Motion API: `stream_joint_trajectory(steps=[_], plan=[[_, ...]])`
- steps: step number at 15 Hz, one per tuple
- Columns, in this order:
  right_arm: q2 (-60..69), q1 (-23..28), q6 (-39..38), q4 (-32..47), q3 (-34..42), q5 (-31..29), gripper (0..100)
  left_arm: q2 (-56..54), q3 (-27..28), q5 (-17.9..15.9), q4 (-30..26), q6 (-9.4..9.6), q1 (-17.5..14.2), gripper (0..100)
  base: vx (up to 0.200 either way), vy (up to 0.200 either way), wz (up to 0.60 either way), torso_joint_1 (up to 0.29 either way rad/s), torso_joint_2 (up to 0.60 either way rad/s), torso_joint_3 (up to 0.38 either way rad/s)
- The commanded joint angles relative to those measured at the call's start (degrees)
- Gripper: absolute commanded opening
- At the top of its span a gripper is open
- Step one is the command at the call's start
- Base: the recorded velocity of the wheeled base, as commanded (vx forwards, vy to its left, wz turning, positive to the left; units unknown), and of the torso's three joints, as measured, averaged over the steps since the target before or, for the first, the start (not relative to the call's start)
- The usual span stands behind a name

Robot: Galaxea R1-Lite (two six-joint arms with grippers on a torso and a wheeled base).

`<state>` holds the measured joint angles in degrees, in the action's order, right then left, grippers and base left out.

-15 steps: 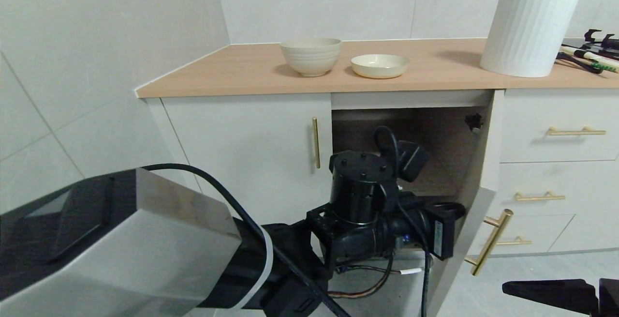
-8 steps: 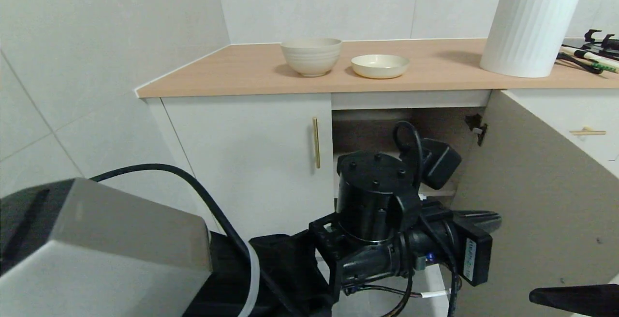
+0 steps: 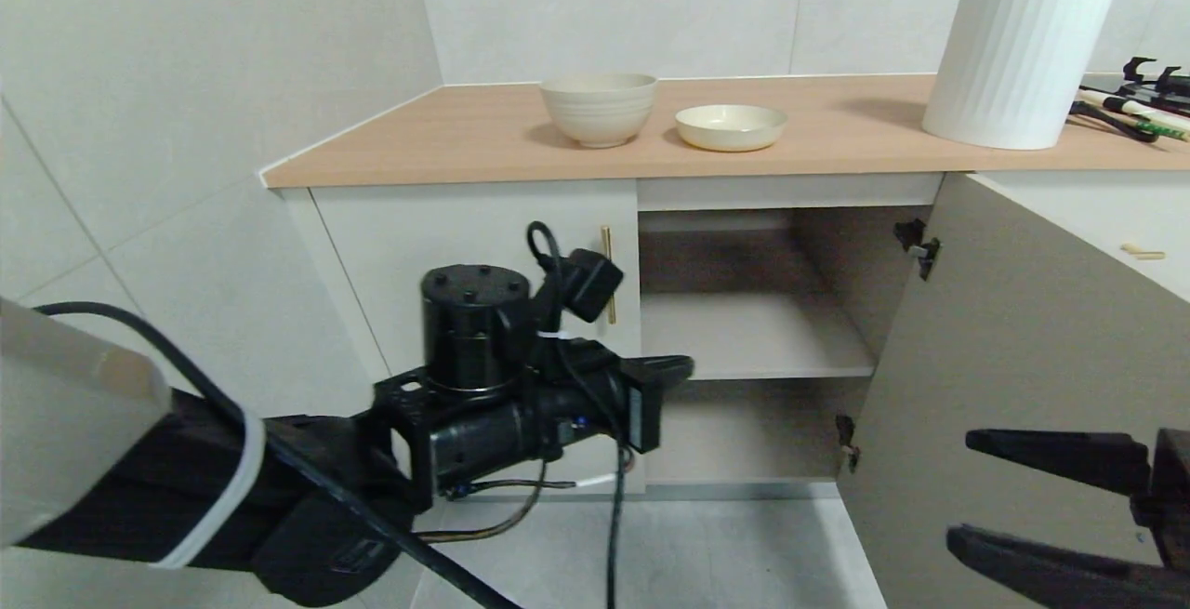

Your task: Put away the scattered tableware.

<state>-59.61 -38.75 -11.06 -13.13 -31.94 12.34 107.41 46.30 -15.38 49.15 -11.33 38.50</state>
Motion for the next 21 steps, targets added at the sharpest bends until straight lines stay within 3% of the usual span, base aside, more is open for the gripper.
stream_joint_trajectory(steps=[1, 3, 6, 9, 10, 12, 16, 21], plan=[[-10.1, 1.3, 0.2, -0.1, -6.2, -1.4, 100, -8.8, -7.3, 1.4, 0.0, 3.41, -8.2, 0, 0.000, 0.000, 0.00, 0.000, 0.00, 0.000], [-15.2, 2.1, 0.2, 0.0, -11.2, -1.4, 100, -12.1, -10.1, 4.9, 0.0, 3.41, -11.3, 0, 0.000, 0.000, 0.00, 0.000, 0.00, 0.000], [-24.4, 4.5, 0.2, 0.5, -19.2, -2.2, 100, -17.1, -11.7, 6.0, -1.3, 3.59, -16.0, 0, 0.000, 0.000, 0.00, 0.000, 0.00, 0.000], [-27.1, 6.0, 0.2, 0.9, -21.3, -4.4, 100, -22.9, -9.7, 6.0, -13.2, 3.06, -18.7, 0, 0.000, 0.000, 0.00, 0.000, 0.00, 0.000], [-27.1, 6.3, 0.0, 1.1, -21.7, -4.5, 100, -24.1, -9.3, 5.4, -16.4, 2.62, -19.3, 100, 0.000, 0.000, 0.00, 0.000, 0.00, 0.000], [-26.6, 6.4, -0.4, 3.5, -22.5, -4.6, 100, -24.4, -8.4, 5.4, -18.0, 2.54, -19.3, 100, 0.000, 0.000, 0.00, 0.000, 0.00, 0.000], [-26.5, 6.5, -1.6, 7.1, -24.8, -9.0, 100, -25.5, -7.6, 5.4, -18.0, -0.36, -19.4, 100, 0.000, 0.000, 0.00, 0.000, 0.00, 0.000], [-25.5, 6.6, -2.0, 9.2, -25.4, -9.3, 100, -28.4, -7.0, 5.5, -18.5, -0.45, -19.4, 100, 0.000, 0.000, 0.00, 0.000, 0.00, 0.000]])
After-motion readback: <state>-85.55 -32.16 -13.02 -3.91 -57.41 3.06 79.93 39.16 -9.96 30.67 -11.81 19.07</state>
